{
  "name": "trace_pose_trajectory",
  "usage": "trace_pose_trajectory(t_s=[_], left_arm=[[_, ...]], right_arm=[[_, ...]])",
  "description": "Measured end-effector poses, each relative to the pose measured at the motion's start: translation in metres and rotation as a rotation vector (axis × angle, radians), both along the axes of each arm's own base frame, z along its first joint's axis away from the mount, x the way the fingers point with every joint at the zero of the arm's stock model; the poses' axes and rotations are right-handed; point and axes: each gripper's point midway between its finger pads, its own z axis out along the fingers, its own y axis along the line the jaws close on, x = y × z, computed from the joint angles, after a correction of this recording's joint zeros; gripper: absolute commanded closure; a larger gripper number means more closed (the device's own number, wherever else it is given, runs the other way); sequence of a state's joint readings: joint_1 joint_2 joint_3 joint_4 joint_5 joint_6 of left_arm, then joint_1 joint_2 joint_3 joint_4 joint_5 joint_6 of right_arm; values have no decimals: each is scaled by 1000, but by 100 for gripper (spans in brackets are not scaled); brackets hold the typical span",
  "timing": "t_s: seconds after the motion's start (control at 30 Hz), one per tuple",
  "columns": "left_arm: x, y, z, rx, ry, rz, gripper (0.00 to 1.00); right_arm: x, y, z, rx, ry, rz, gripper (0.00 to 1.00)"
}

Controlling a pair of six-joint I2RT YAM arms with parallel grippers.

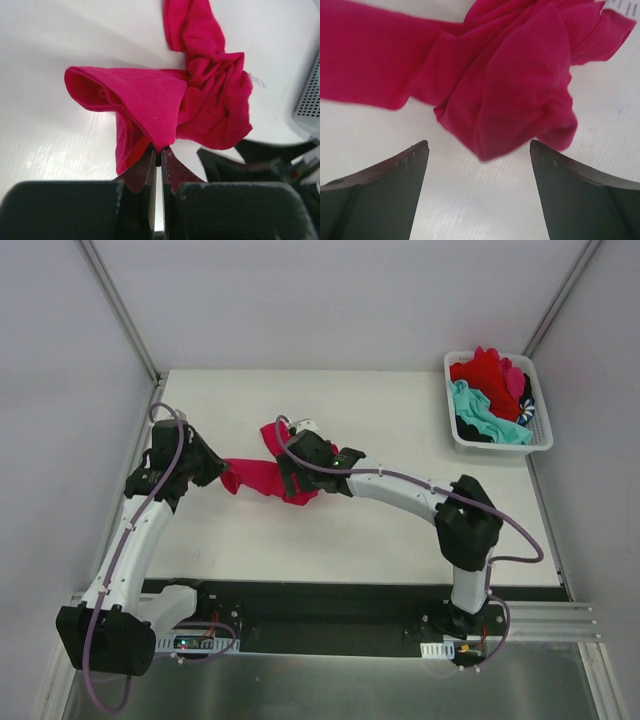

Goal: Fold and stack the t-shirts

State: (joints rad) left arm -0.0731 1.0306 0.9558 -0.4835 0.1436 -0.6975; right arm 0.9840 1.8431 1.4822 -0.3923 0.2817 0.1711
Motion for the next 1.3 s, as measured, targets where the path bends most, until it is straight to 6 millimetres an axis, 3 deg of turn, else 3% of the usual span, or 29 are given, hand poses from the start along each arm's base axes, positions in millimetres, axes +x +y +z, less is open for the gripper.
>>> trace_pose_trajectory(t_s=[0.13, 0.23, 0.27, 0.4, 0.47, 0.5, 0.53, 0.6, 0.67, 0.73, 0.77, 0.8, 0.87, 0.93, 1.0, 1.07, 1.2, 1.27, 1.3], left_arm=[[-14, 6, -9, 21, 36, 22, 100], [-24, 11, -15, 39, 53, 38, 100], [-26, 12, -16, 44, 58, 41, 100], [-34, 17, -19, 90, 84, 26, 100], [-36, 19, 1, 128, 95, -8, 100], [-32, 21, 16, 146, 72, -20, 100], [-26, 23, 44, 175, 32, -27, 100], [-10, 29, 100, 215, -99, -21, 100], [-2, 38, 166, 253, -251, 13, 100], [-2, 45, 209, 276, -347, 46, 100], [-4, 50, 228, 283, -386, 64, 100], [-5, 54, 242, 293, -408, 80, 100], [-7, 57, 254, 299, -424, 91, 100], [-3, 56, 248, 296, -400, 82, 100], [3, 52, 219, 276, -324, 58, 100], [6, 47, 171, 255, -203, 31, 100], [-6, 43, 55, 231, 100, -6, 100], [-20, 42, 18, 225, 208, -15, 100], [-25, 42, 8, 223, 237, -15, 100]], right_arm=[[37, 9, -20, -21, -16, -62, 32], [63, 15, -25, -33, -57, -120, 91], [69, 15, -25, -43, -74, -123, 99], [86, 4, -18, -123, -150, -159, 99], [89, -6, -1, -161, -188, -146, 99], [89, -13, 13, -174, -204, -136, 99], [90, -21, 34, -165, -222, -129, 99], [92, -35, 88, -93, -263, -133, 99], [99, -65, 178, 67, -346, -179, 99], [98, -113, 260, 213, -448, -256, 99], [93, -136, 287, 261, -488, -293, 99], [83, -170, 319, 313, -539, -350, 99], [62, -206, 348, 358, -585, -402, 99], [37, -223, 360, 395, -591, -403, 99], [24, -223, 345, 406, -550, -381, 99], [26, -218, 301, 361, -458, -371, 99], [31, -204, 135, 130, -104, -357, 99], [17, -205, 58, 9, 86, -351, 99], [8, -207, 31, -33, 158, -347, 99]])
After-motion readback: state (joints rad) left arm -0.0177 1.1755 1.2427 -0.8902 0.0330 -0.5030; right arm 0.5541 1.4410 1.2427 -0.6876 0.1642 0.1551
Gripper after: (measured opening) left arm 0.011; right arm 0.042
